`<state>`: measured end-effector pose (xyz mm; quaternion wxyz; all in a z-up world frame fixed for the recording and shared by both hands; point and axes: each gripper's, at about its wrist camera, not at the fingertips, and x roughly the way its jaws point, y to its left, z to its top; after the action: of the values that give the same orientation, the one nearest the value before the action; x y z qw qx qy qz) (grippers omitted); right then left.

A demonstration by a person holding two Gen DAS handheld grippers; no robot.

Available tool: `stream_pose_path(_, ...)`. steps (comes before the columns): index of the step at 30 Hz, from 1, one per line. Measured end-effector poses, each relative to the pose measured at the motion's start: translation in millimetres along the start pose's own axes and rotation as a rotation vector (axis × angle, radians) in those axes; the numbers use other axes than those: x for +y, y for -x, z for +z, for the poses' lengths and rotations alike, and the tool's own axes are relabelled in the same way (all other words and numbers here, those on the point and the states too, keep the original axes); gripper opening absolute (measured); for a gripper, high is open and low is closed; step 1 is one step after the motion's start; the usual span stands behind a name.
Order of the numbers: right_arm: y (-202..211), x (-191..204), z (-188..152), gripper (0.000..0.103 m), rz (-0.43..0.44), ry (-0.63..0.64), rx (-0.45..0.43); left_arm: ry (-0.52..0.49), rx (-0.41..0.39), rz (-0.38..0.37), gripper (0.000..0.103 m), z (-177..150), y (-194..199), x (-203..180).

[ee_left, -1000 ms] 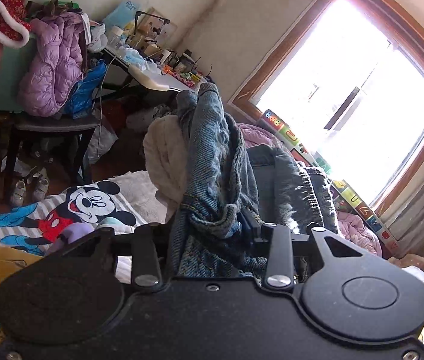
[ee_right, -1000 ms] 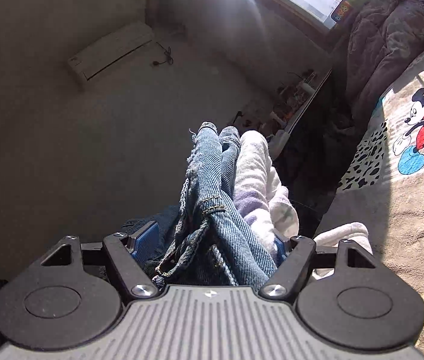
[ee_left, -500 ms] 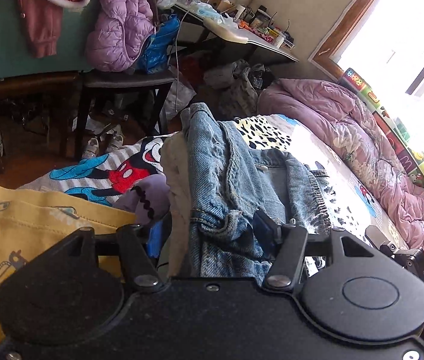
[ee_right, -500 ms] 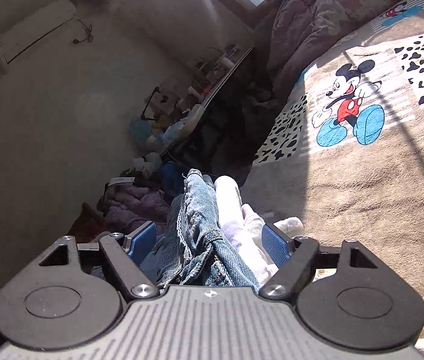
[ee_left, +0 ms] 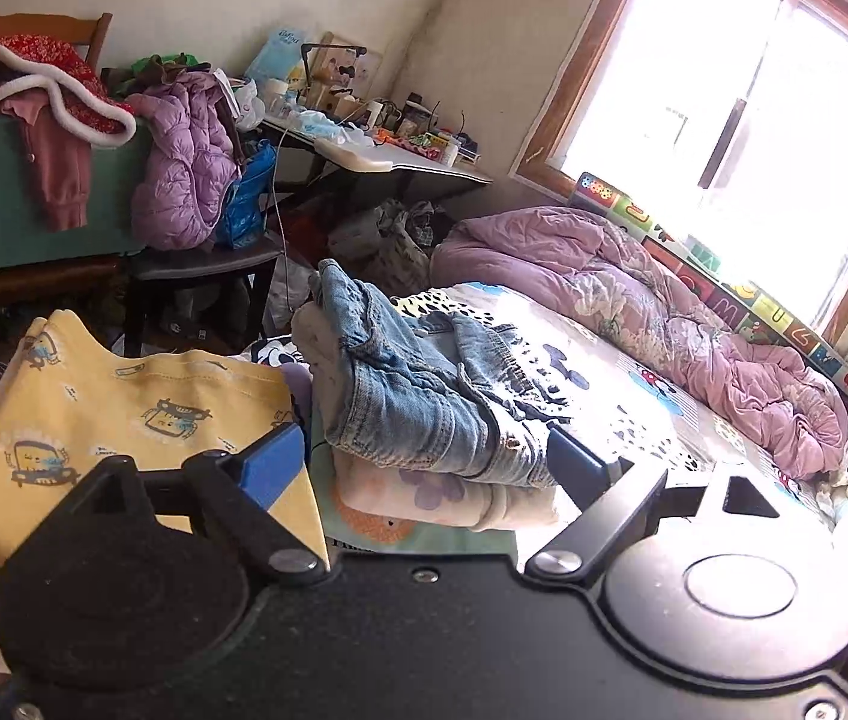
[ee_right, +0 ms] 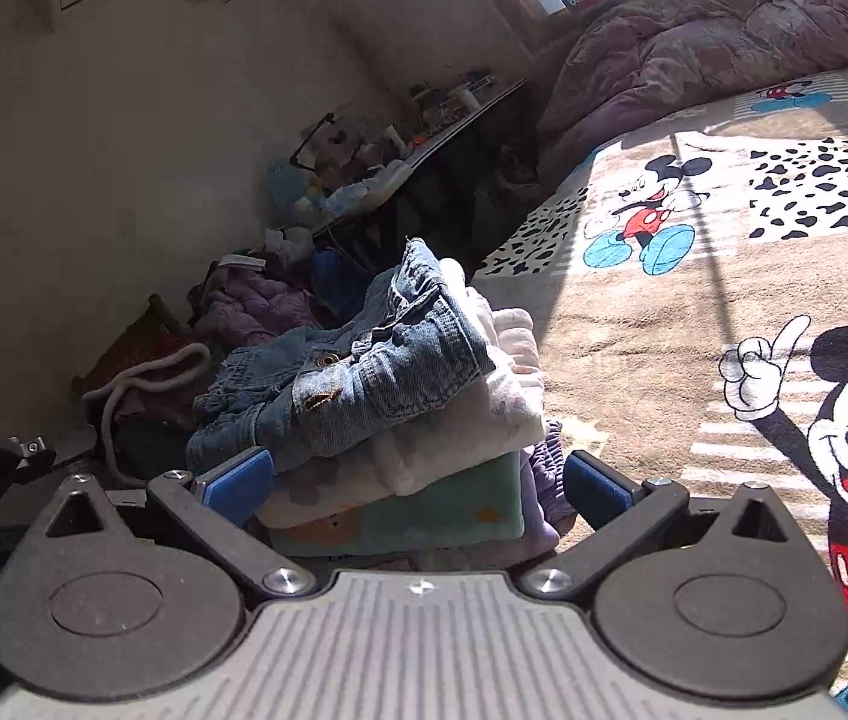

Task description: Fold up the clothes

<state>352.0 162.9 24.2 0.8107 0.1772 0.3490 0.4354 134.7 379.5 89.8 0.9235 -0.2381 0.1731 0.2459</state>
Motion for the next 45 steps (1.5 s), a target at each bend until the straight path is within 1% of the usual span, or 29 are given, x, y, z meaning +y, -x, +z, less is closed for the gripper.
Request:
stream_pose_path(1,10,7,-6,0.102,-0.016,0.012,0.015,-0.035,-0.004,0.009,0.101,-9,10,-4)
stream_pose_path(2,20,15,-12,0.102,-0.033,0.023,0.029,-0.068,-0.007,0.017,0.103,-17,19,-7)
stream_pose_path(5,48,40,-28,0.102,-0.102,0.062,0.046,-0.122,-0.005,0.025,0.103,-36,44,-11)
stream_pose_path(7,67,58,-40,0.102,-0.157,0.108,0.060,-0.164,-0.016,0.054,0.103,-48,61,-15)
stream_pose_path(10,87,79,-54,0.102,-0.223,0.157,0.080,-0.234,-0.045,0.118,0.103,-64,86,-21)
stream_pose_path(12,98,89,-62,0.102,-0.252,0.188,0.095,-0.268,-0.054,0.149,0.103,-70,101,-25)
stream_pose_path(13,105,95,-67,0.102,-0.274,0.207,0.103,-0.288,-0.076,0.160,0.103,-72,110,-28)
stream_pose_path(15,114,104,-73,0.102,-0.296,0.231,0.099,-0.316,-0.103,0.162,0.103,-73,126,-32)
stream_pose_path(18,127,115,-80,0.102,-0.322,0.274,0.084,-0.334,-0.089,0.149,0.103,-68,140,-38)
stream_pose_path(22,138,129,-80,0.102,-0.351,0.303,0.056,-0.365,-0.067,0.190,0.103,-61,143,-48)
stream_pose_path(24,142,135,-78,0.102,-0.359,0.314,0.043,-0.385,-0.081,0.221,0.103,-58,142,-52)
stream_pose_path(28,145,142,-72,0.102,-0.371,0.325,0.028,-0.393,-0.079,0.246,0.103,-53,138,-53)
stream_pose_path(32,143,145,-68,0.102,-0.377,0.316,0.017,-0.367,-0.052,0.218,0.103,-50,133,-51)
stream_pose_path(34,142,146,-67,0.102,-0.381,0.315,0.012,-0.360,-0.044,0.219,0.103,-48,129,-50)
stream_pose_path(45,122,150,-59,0.102,-0.391,0.309,0.023,-0.325,-0.041,0.199,0.103,-36,118,-45)
